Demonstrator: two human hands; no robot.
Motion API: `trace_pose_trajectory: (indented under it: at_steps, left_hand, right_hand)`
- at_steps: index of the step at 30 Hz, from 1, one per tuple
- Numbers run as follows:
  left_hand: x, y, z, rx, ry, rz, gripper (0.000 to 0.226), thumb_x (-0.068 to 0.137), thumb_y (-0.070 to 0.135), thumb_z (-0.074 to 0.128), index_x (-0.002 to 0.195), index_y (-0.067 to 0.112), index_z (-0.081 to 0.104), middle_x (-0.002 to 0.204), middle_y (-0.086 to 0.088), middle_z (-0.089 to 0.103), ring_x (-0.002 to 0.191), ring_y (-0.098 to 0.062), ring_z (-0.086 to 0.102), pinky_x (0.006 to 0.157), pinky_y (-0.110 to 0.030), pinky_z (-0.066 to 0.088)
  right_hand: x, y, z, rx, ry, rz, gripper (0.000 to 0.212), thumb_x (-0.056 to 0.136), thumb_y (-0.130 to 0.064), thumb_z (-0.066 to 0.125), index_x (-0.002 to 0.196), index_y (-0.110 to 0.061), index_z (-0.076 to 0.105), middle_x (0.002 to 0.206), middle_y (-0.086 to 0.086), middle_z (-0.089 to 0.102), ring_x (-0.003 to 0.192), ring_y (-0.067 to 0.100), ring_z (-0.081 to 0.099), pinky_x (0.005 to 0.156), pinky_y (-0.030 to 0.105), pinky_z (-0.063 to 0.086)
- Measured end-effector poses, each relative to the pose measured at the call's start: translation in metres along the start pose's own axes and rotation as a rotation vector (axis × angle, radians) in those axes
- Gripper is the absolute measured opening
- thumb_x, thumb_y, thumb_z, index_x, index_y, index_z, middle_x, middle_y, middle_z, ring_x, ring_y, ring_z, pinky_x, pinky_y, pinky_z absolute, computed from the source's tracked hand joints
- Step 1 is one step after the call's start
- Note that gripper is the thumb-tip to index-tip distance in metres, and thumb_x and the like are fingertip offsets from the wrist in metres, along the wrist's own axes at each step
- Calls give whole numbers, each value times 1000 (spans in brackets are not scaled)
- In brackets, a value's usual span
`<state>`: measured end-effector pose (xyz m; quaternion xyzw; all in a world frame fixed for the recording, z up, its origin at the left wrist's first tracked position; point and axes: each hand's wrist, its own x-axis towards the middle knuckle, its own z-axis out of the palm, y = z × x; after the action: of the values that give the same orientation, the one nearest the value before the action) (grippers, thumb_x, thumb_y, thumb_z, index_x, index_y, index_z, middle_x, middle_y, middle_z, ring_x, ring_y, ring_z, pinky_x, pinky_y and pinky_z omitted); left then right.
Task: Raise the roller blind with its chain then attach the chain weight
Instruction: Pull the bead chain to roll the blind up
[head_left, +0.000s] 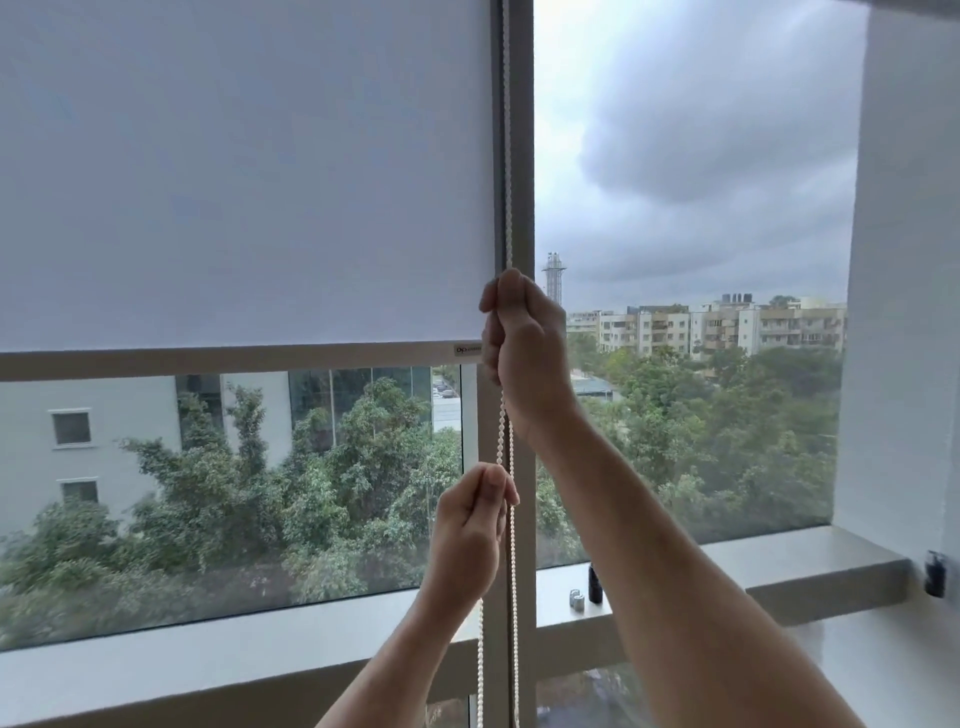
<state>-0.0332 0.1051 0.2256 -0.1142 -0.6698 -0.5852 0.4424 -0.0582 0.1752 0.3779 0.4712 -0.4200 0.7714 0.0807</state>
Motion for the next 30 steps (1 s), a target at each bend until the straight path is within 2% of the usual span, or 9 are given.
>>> trace_pose_trajectory:
  at_steps: [5,8,10,15,18,22,25,27,30]
  left_hand:
    - [14,3,-25,-41,-256,-8,47,91,50,52,66,13,67,50,1,49,44,-13,44,45,-24,35]
    - [34,10,-34,63,-206,-15,72,82,77,42,78,13,75,64,-10,69,60,-22,65,61,-28,54]
    - [52,21,-36,129,-137,0,76,77,86,34,81,22,75,70,-5,72,66,-17,68,64,-28,58]
    - [103,74,-27,219,-42,168,64,98,55,23,94,9,68,79,-11,71,71,-13,69,65,-33,59]
    - [125,112,-15,166,1,240,50,104,42,27,103,9,63,80,-8,67,73,-14,68,64,-28,58]
    - [141,146,9,47,-38,152,38,105,38,34,111,10,59,83,-6,63,72,-16,65,59,-28,56]
    - [141,151,27,-138,17,36,32,106,30,38,92,12,61,56,5,48,46,-9,44,37,-20,37]
    - [138,145,35,-174,109,45,35,105,25,40,77,15,59,49,7,40,39,-6,32,35,-19,25]
    - [130,135,41,-126,162,127,39,104,25,43,68,22,58,51,7,38,41,-7,30,40,-23,23]
  right_hand:
    - [-12,3,-5,136,-28,-53,40,106,-21,38,71,-22,56,46,-9,37,36,5,25,36,16,23]
    - [-15,3,-2,136,-55,-64,37,103,-26,40,69,-25,56,47,-10,36,36,5,25,36,18,22]
    - [-13,4,-2,116,-58,-72,37,101,-28,40,68,-26,57,47,-10,35,37,6,24,36,18,23]
    - [-25,21,-4,59,-39,-88,42,104,-22,39,65,-26,54,47,-10,38,36,3,30,36,16,30]
    - [-48,42,-9,-11,-16,-45,40,102,-24,42,64,-27,53,50,-7,37,40,6,28,37,19,24]
    - [-82,68,-15,-77,-16,37,37,100,-32,43,66,-25,55,51,-3,37,41,8,28,38,23,23]
    - [-96,80,-20,-79,2,62,38,100,-34,43,65,-26,54,48,-4,35,40,8,26,39,22,21]
    - [-97,84,-25,-73,2,78,37,98,-35,44,64,-26,54,46,-8,35,40,8,26,39,20,20]
    - [-94,87,-36,8,-18,161,37,94,-45,50,67,-21,60,48,-5,36,40,8,26,39,19,23]
